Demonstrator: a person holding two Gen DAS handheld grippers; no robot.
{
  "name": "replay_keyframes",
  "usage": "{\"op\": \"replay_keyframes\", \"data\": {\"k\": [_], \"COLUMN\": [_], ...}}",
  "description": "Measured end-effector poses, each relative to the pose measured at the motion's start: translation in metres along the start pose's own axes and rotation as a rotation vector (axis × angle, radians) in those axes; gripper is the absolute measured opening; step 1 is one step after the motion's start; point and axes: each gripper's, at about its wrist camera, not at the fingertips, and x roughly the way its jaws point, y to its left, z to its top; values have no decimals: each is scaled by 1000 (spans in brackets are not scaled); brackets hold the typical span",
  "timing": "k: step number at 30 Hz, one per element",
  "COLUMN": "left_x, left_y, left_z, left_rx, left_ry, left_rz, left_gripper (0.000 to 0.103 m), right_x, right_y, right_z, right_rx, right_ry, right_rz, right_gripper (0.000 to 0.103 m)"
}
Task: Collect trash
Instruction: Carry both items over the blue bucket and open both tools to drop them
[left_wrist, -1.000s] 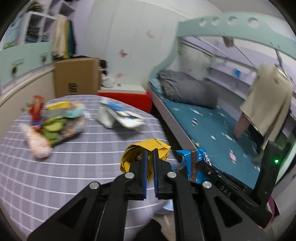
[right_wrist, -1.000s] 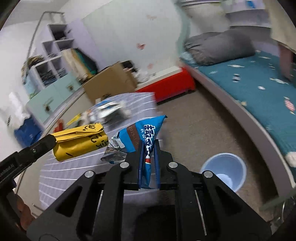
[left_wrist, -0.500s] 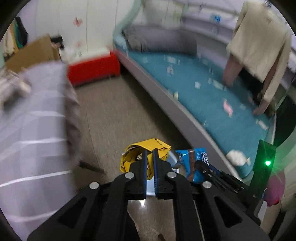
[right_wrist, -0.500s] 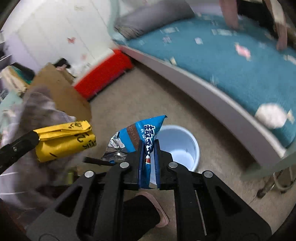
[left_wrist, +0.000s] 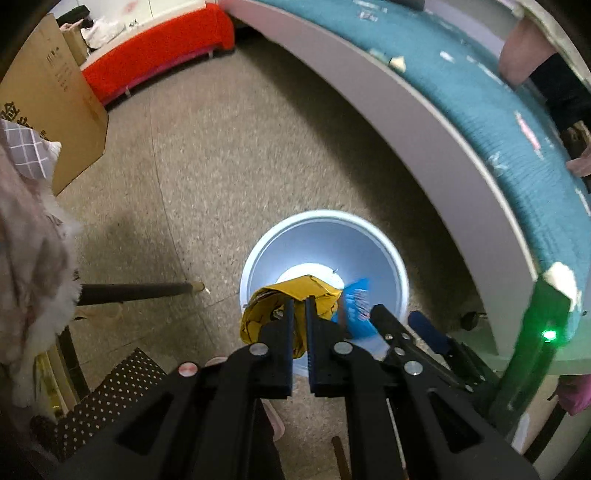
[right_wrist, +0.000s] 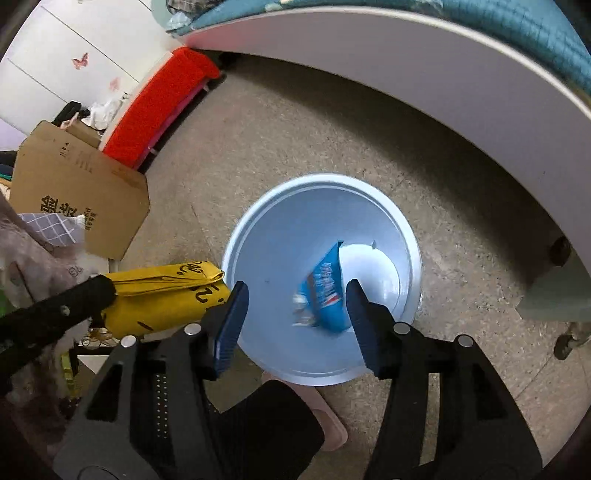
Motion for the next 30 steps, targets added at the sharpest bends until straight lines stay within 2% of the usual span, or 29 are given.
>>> {"op": "replay_keyframes", "data": {"k": [4,8,15,17,18,19,21,25,30], "left_x": [22,35,33,25,20,15,1,-24,-81], "left_y": [4,-3,-21,-24,-25,-26,-25,-25,-31], "left_z": [1,1,2,3,3,4,3,-1,-24], "left_rx": [1,23,55,60,64,67,61,39,59], "left_ry": [48,81,78,59,47,30,-21,-37,-148], "left_rz": [-3,-3,-28,-65,-66,-53,-26,-32,10], "left_gripper": [6,6,8,11,24,49,68,68,70], "right_x": [0,-11,-38,-49,-54,-59,-70,-91,-130], "right_y": [-10,-20,-25,-26,-27,-28,-29,-23,-2], "right_z": [-2,-3,-3,-3,-4,-4,-4,-4,-7], "right_rx": [29,83,110,115,118,121,127,98,24], "right_ry": [11,-13,-91,-117,-128,-138,-152,-165,-202], "right_rz": [-14,-39,-64,-69,-68,-68,-65,-54,-40], "right_gripper": [56,63,67,72,73,73,74,77,80]}}
